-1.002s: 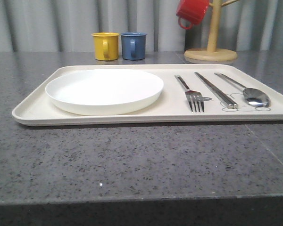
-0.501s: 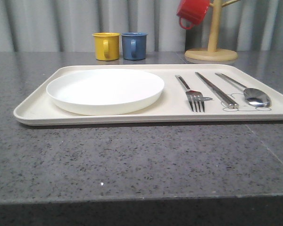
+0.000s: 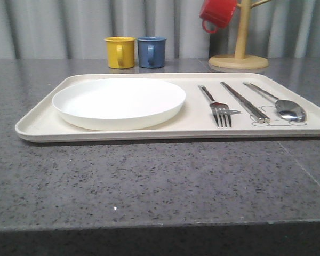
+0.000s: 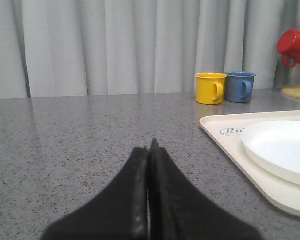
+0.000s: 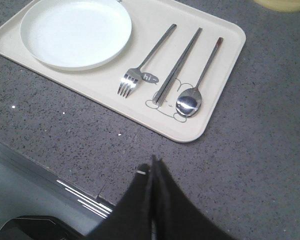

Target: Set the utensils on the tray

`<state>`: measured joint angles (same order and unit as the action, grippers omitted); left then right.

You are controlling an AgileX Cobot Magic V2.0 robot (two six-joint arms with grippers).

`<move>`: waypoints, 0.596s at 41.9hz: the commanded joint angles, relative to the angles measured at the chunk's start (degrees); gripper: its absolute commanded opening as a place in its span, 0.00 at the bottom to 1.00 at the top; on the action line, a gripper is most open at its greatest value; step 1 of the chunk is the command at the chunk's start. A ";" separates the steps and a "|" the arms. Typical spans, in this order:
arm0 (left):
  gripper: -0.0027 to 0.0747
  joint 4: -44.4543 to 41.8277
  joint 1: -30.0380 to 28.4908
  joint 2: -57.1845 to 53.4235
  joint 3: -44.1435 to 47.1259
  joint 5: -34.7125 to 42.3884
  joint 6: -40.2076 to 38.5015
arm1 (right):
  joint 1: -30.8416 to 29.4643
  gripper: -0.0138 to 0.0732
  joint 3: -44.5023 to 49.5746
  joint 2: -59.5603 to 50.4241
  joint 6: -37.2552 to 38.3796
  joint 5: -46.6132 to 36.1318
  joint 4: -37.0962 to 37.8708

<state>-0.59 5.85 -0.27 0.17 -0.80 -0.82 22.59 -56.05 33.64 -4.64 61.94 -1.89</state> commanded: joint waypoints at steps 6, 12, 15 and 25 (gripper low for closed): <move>0.01 0.59 -0.11 -1.19 0.74 4.53 0.07 | -0.98 0.08 0.72 -1.83 -0.46 -6.26 0.35; 0.01 0.59 -0.11 -1.19 0.74 4.53 0.07 | -7.39 0.08 10.43 -9.03 -0.46 -19.52 0.35; 0.01 0.59 -0.11 -1.19 0.74 4.53 0.07 | -11.02 0.08 17.79 -13.87 -0.46 -29.00 0.35; 0.01 0.59 -0.11 -1.19 0.74 4.53 0.07 | -18.92 0.08 39.73 -27.46 -0.46 -47.99 -0.81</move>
<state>-0.50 5.85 -0.27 0.17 -0.80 -0.82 5.49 -20.84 8.87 -4.64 24.35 -1.89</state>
